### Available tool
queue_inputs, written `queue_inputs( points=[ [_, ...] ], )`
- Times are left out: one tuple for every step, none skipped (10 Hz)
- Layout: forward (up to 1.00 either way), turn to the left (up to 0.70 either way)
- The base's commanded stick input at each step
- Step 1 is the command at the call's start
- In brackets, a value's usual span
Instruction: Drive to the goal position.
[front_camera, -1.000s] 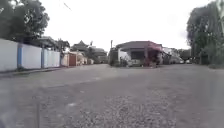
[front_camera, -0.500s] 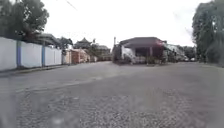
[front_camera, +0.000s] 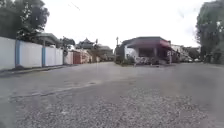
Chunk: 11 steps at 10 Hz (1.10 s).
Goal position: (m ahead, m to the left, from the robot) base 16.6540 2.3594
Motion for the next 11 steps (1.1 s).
queue_inputs(
  points=[
    [1.0,-0.16],
    [1.0,0.01],
    [1.0,0.01],
    [1.0,0.01],
    [1.0,0.01],
    [1.0,0.01],
    [1.0,0.01],
    [1.0,-0.05],
    [1.0,-0.39],
    [1.0,-0.37],
    [1.0,-0.09]
  ],
)
